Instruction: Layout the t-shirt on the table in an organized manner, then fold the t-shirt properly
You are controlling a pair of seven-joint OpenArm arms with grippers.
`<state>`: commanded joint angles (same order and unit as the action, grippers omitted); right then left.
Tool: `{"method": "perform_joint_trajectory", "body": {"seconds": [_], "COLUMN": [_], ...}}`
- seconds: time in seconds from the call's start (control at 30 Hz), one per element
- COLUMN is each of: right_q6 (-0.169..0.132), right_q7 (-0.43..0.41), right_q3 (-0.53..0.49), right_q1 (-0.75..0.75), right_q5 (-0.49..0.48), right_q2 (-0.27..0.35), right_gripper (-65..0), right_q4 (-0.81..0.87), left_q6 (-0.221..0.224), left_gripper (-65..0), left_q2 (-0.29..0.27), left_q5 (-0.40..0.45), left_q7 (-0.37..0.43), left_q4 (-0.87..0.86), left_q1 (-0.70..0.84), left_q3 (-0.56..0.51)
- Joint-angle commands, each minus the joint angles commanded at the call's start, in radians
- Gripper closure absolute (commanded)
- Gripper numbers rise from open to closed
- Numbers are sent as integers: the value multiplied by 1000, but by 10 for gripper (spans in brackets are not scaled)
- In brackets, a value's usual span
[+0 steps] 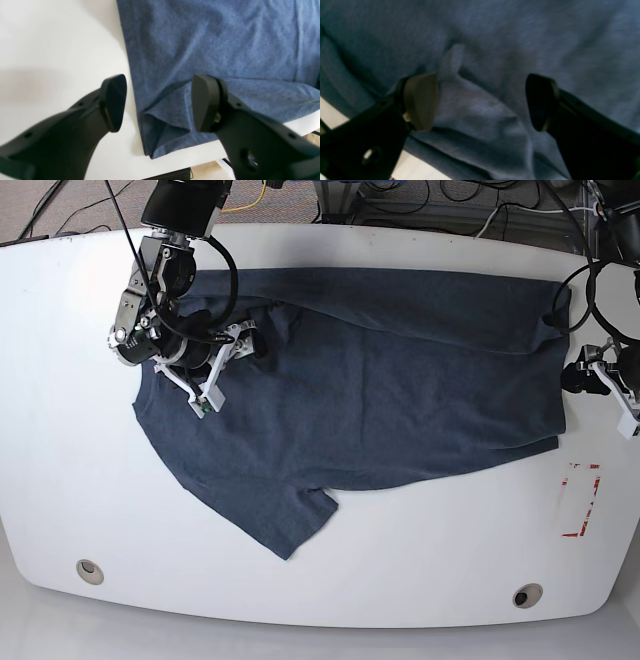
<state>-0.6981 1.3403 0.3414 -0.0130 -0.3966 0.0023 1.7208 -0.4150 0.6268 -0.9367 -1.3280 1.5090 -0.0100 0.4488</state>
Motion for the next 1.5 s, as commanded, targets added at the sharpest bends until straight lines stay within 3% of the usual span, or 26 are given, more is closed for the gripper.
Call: {"method": "perform_joint_trajectory", "body": {"seconds": [0.13,0.3,0.33,0.43,0.93,1.3,1.4,1.5], "right_q6": [0,0,0,0,0,0,0,0], "right_q7": [0,0,0,0,3,3,8,8], "right_q3": [0,0,0,0,0,-2,-2,-2], "right_q1": [8,9,9,9,6,-75,-81,-69], "right_q5": [0,0,0,0,-2,-2,-2,-2], "right_q2": [-2,-2,-2,-2,0,2,3,3], "right_gripper": [-491,-252,-168,-48,-49,-49,-70,-166], "right_q4": [0,-2,-2,-2,127,133,133,133], "left_q6": [0,0,0,0,0,0,0,0], "left_gripper": [-386,-386,-386,-386,-386,-386,-386,-386], "left_q2": [0,-2,-2,-2,-2,-2,0,0], "left_q5": [2,3,3,3,3,3,3,3], "left_q7": [0,0,0,0,0,0,0,0], "left_q4": [-2,-2,-2,-2,-2,-2,-2,-2], "left_q1": [0,0,0,-2,-2,3,3,3], "left_q3": [0,0,0,0,0,0,0,0]}}
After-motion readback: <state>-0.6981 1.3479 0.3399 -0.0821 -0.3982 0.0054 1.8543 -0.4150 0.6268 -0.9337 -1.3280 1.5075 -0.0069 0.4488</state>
